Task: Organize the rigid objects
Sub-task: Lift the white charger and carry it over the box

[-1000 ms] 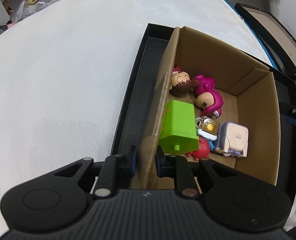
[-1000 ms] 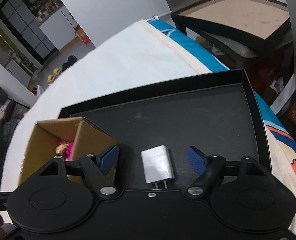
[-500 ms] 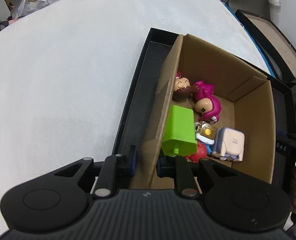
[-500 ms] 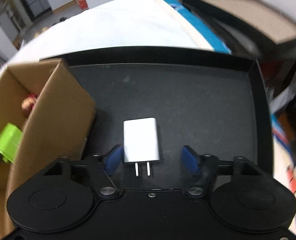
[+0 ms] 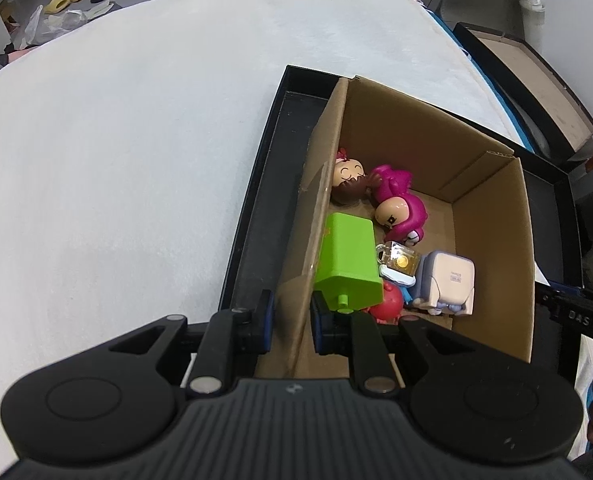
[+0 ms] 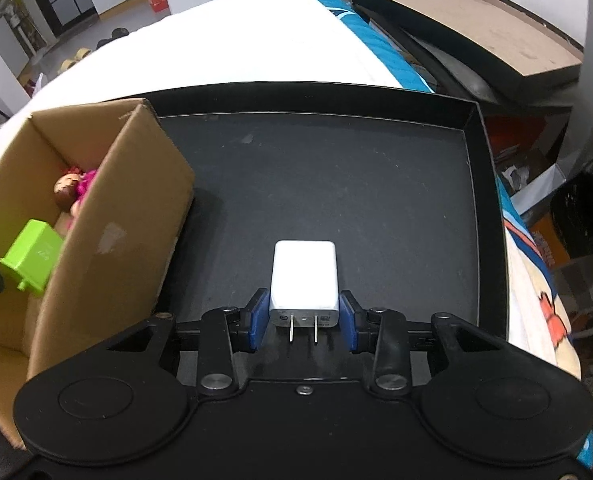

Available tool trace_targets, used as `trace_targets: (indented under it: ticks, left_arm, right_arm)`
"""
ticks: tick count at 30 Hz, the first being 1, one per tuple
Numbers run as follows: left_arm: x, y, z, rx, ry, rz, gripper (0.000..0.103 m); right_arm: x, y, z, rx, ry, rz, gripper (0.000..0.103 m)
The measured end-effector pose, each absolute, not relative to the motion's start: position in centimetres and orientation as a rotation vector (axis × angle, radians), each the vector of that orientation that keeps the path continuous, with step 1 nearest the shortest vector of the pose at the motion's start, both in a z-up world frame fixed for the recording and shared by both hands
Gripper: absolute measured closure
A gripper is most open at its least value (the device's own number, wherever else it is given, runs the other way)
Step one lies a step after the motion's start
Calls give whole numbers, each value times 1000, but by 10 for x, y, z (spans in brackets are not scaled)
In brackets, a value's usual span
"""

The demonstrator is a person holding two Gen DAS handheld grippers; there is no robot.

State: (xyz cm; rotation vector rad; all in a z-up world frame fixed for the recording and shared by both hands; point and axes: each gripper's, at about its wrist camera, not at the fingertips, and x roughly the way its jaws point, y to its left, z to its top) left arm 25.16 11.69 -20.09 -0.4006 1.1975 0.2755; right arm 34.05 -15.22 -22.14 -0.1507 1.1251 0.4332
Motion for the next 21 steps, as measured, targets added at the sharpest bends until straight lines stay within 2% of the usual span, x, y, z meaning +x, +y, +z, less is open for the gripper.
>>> trace_targets:
  ticks: [21]
  left_arm:
    - [244,125,-202,-441,1170,236,87]
  right_arm:
    - [328,-156,-164,-63,1081,436,67]
